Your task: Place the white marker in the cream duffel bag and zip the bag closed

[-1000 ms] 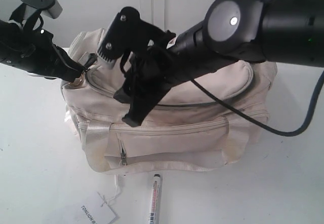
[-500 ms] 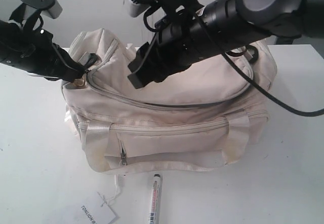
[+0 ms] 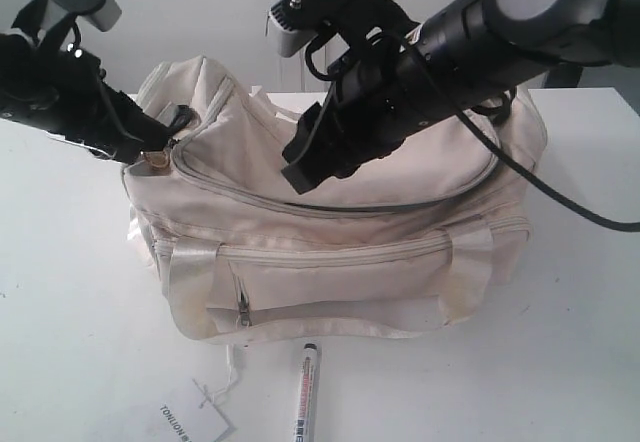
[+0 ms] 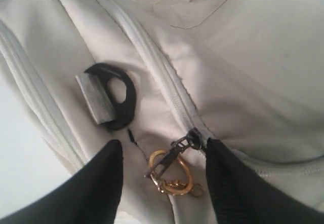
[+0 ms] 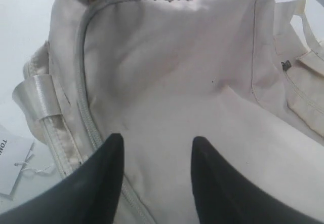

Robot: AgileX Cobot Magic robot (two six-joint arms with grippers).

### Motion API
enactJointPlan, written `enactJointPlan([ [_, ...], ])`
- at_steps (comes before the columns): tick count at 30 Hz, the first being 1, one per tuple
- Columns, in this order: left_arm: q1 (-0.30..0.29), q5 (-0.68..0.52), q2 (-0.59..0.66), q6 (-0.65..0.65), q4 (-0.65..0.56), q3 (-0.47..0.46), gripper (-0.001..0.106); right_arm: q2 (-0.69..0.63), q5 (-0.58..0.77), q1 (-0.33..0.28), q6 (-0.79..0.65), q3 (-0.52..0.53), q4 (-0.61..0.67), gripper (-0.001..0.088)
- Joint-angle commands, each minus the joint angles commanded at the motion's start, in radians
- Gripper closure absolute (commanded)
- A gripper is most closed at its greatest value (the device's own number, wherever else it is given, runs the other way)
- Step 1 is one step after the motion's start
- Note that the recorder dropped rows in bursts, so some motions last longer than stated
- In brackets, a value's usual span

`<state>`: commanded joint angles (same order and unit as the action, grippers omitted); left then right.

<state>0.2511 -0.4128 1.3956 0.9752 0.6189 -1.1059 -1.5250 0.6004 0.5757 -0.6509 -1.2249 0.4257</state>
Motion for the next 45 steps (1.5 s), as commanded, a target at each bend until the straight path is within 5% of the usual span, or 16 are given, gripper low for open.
enactJointPlan([
  [15, 0.0, -0.092, -0.03, 0.4, 0.014, 0.0, 0.05, 0.058, 0.094, -0.147, 0.297, 0.0, -0.037, 0.0468],
  [28, 0.012, -0.239, -0.03, 0.71, 0.41, 0.0, 0.05, 0.118, 0.239, -0.315, 0.358, 0.0, -0.039, 0.0478],
  [33, 0.084, -0.222, -0.028, 0.776, 0.428, 0.0, 0.05, 0.118, 0.279, -0.374, 0.366, 0.0, -0.04, 0.0478],
  [40, 0.31, 0.039, -0.006, 0.779, 0.428, 0.0, 0.05, 0.118, 0.294, -0.475, 0.387, 0.0, -0.047, 0.0478],
  [45, 0.401, 0.14, 0.072, 0.779, 0.428, 0.0, 0.05, 0.118, 0.29, -0.498, 0.389, 0.0, -0.063, 0.0478],
])
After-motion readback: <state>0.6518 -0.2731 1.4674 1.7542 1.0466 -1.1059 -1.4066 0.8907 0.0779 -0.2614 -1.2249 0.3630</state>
